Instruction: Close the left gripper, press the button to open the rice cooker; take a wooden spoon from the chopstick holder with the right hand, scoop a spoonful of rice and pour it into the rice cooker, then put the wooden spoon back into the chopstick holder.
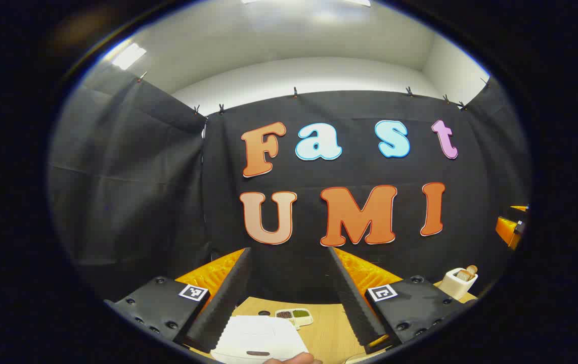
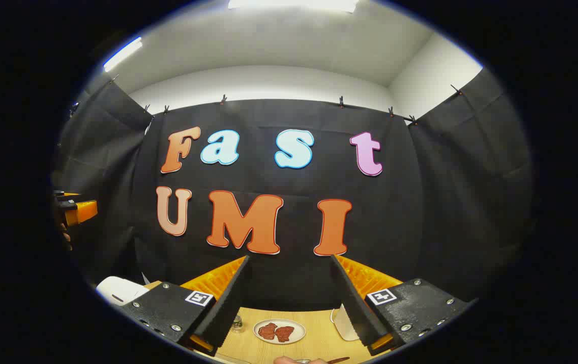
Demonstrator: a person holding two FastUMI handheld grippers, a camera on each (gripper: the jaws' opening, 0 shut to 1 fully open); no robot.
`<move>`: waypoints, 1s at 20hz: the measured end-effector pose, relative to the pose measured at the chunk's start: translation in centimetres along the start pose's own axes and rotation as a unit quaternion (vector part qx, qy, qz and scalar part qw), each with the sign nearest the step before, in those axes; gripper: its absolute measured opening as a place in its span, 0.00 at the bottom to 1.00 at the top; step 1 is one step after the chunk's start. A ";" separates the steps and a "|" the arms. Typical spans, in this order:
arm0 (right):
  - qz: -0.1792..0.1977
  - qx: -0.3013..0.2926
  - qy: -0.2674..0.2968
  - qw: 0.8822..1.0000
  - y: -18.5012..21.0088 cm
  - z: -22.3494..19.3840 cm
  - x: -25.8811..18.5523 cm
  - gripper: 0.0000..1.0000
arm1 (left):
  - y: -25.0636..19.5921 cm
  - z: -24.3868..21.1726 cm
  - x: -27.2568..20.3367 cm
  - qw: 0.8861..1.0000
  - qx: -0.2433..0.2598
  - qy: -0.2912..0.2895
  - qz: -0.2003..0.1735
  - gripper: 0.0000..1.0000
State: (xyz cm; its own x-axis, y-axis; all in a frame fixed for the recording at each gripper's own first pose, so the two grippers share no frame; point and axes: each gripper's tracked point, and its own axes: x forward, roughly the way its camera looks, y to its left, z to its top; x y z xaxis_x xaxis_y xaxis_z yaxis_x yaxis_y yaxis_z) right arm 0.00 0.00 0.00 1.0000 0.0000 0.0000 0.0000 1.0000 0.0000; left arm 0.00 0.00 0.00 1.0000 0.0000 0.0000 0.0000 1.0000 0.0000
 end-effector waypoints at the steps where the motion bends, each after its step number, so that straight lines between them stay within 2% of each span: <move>1: -0.002 0.001 0.000 1.000 -0.2 0.1 0.0 0.97 | 0.0 0.3 0.0 1.000 0.002 -0.003 0.001 1.00; 5: -0.001 0.007 -0.011 1.000 -0.7 1.0 -0.4 0.95 | -0.7 0.8 -0.1 1.000 0.001 -0.006 -0.005 0.97; 6: 0.002 0.008 -0.013 1.000 -0.5 1.1 -0.4 0.97 | -0.8 0.8 -0.2 1.000 0.000 -0.004 -0.007 0.98; 11: 0.003 0.005 -0.015 1.000 -0.4 1.2 -0.7 0.95 | -1.2 0.5 -0.2 1.000 -0.019 0.006 -0.021 1.00; 15: 0.006 0.006 -0.014 1.000 -0.2 1.1 -0.8 0.95 | -0.8 0.3 -0.2 1.000 -0.014 0.010 -0.011 0.97; 16: 0.006 0.003 -0.012 1.000 -0.1 0.9 -0.8 0.95 | -0.9 0.0 -0.1 1.000 -0.018 0.016 -0.011 1.00; 17: 0.007 0.001 -0.009 1.000 -0.1 0.6 -0.7 0.95 | -0.6 -0.4 -0.3 0.999 -0.021 0.024 -0.009 0.97; 20: 0.007 -0.004 -0.003 1.000 -0.1 0.2 -0.7 0.97 | 0.4 -1.5 -0.5 0.998 -0.028 0.047 -0.010 0.58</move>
State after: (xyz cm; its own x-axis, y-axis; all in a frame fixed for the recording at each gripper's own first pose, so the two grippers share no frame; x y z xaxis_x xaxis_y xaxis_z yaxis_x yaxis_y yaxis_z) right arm -0.69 -0.13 0.25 0.9999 0.0145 0.0052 -0.0145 0.9999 -0.0075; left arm -0.53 0.36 -1.47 0.9954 -0.0226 -0.0934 0.0174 0.9983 -0.0559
